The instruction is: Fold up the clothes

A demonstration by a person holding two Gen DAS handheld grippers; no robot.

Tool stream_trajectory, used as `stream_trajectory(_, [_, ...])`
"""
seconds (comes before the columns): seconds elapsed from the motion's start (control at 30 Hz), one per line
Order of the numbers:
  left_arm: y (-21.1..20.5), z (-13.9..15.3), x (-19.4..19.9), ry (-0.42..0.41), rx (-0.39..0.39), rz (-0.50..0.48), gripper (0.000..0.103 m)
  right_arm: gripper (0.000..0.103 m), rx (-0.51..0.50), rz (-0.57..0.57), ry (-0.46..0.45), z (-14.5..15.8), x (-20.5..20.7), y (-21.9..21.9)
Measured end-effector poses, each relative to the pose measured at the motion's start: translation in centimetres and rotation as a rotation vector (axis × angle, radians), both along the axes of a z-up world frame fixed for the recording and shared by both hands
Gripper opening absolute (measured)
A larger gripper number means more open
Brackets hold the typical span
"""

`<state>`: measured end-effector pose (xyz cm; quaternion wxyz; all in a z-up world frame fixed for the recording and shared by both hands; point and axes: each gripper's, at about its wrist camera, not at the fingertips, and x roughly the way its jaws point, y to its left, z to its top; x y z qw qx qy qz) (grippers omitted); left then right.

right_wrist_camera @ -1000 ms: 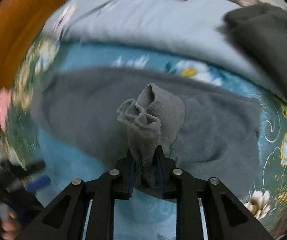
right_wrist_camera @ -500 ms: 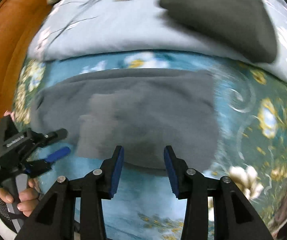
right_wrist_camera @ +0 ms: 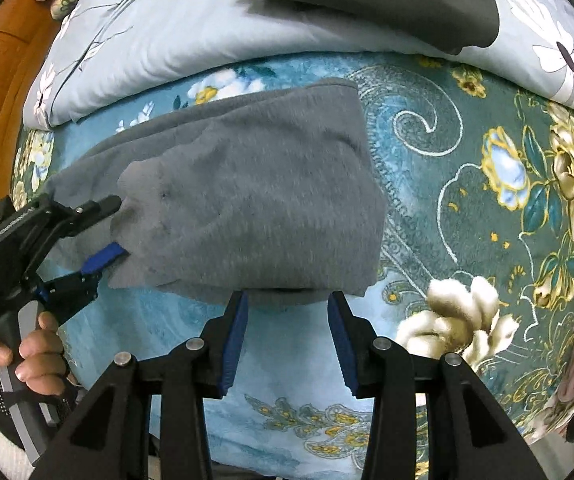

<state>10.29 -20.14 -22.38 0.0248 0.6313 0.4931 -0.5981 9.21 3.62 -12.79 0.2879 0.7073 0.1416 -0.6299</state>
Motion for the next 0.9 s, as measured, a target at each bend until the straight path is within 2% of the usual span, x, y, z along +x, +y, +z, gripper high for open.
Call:
stream_trajectory(0.07, [0.1, 0.8, 0.1, 0.021, -0.031, -0.024, 0.011, 0.043, -0.007, -0.002, 0.007, 0.4, -0.6, -0.1])
stream_trajectory(0.2, [-0.3, 4.9, 1.6, 0.162, -0.039, -0.064, 0.011, 0.043, -0.018, -0.022, 0.024, 1.1, -1.6, -0.2])
stream_trajectory(0.23, [-0.5, 5.4, 2.3, 0.165, -0.069, -0.082, 0.011, 0.043, -0.021, -0.026, 0.026, 1.1, -1.8, -0.2])
stream_trajectory(0.3, [-1.4, 4.8, 3.4, 0.129, -0.088, -0.058, 0.011, 0.043, -0.026, -0.033, 0.028, 1.3, -2.2, 0.0])
stream_trajectory(0.4, [-2.6, 2.4, 5.1, 0.053, -0.094, 0.006, 0.011, 0.043, -0.013, -0.040, 0.020, 0.9, -2.1, 0.1])
stream_trajectory(0.5, [-2.5, 0.8, 5.3, -0.003, -0.102, -0.011, 0.017, 0.043, -0.008, -0.050, 0.001, 0.5, -1.8, 0.1])
stream_trajectory(0.53, [-3.0, 0.8, 5.9, -0.018, -0.109, -0.024, 0.021, 0.043, -0.011, -0.050, 0.000, 0.5, -1.6, 0.1])
stream_trajectory(0.6, [-3.7, 0.9, 6.6, -0.033, -0.131, -0.029, 0.044, 0.043, -0.014, -0.040, 0.000, 0.5, -1.2, -0.1])
stream_trajectory(0.67, [-4.2, 0.6, 7.0, -0.035, -0.128, -0.009, 0.054, 0.043, -0.014, -0.024, -0.002, 0.5, -0.9, -0.4])
stream_trajectory(0.73, [-4.7, 0.0, 7.3, -0.052, -0.111, 0.012, 0.056, 0.043, -0.015, -0.020, -0.001, 0.5, -0.9, -0.6])
stream_trajectory(0.87, [-4.9, -0.5, 7.4, 0.000, -0.025, 0.040, 0.054, 0.043, -0.018, -0.013, -0.001, 0.7, -0.8, -1.1])
stream_trajectory(0.9, [-4.8, -0.4, 7.4, 0.018, -0.004, 0.040, 0.050, 0.043, -0.018, -0.011, -0.001, 0.7, -0.8, -1.2])
